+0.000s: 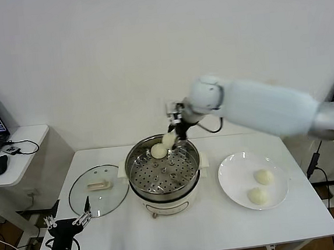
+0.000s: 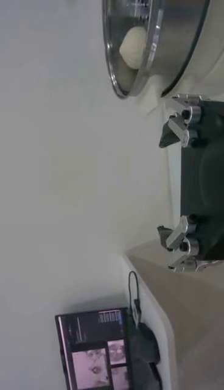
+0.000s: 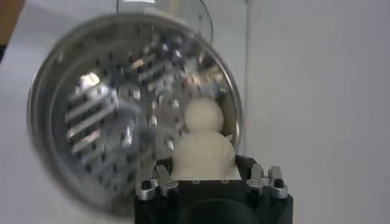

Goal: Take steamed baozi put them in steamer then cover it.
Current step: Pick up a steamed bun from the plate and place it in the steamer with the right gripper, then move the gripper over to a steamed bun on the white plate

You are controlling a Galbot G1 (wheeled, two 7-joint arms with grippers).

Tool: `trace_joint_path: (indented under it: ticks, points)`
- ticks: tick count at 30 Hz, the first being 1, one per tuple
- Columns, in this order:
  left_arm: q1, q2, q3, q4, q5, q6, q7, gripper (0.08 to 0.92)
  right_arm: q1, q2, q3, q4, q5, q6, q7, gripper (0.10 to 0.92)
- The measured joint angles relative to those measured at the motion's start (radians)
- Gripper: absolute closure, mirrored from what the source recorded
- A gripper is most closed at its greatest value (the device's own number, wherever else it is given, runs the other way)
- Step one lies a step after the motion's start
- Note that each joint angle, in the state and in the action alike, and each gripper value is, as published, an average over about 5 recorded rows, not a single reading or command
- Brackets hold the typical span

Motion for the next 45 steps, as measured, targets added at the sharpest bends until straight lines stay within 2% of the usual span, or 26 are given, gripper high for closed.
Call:
trace_joint_path:
  ticks: [9,20,23,26,29,35,45]
  points:
    - [-0.002,-0.007,0.002,0.01,-0.001,-0.006,0.0,0.177,-0.074,0.133,0.003,-0.101,0.015,-0.032,0.041,0.372]
    - [-0.001,-0.003,-0.003,0.013,-0.003,-0.011,0.0,0.177,-0.125,0.205,0.014,-0.167,0.019,-0.05,0.068,0.37]
    - [-0.001,-0.002,-0.003,0.014,-0.003,-0.011,0.0,0.177,-0.126,0.208,0.013,-0.168,0.022,-0.056,0.068,0.33]
    - [-0.002,-0.002,-0.003,0.015,-0.003,-0.012,0.001,0.177,-0.122,0.204,0.012,-0.159,0.024,-0.06,0.061,0.254]
    - [-0.003,-0.002,-0.001,0.015,-0.004,-0.012,0.001,0.177,-0.104,0.186,0.007,-0.137,0.022,-0.06,0.046,0.211]
    - [-0.005,-0.002,0.002,0.011,-0.005,-0.012,0.003,0.177,-0.03,0.109,-0.017,-0.058,-0.006,-0.04,-0.016,0.203]
    - [-0.009,0.0,0.016,0.0,-0.001,-0.009,0.004,0.177,0.123,-0.174,-0.085,0.156,-0.084,0.037,-0.15,0.203]
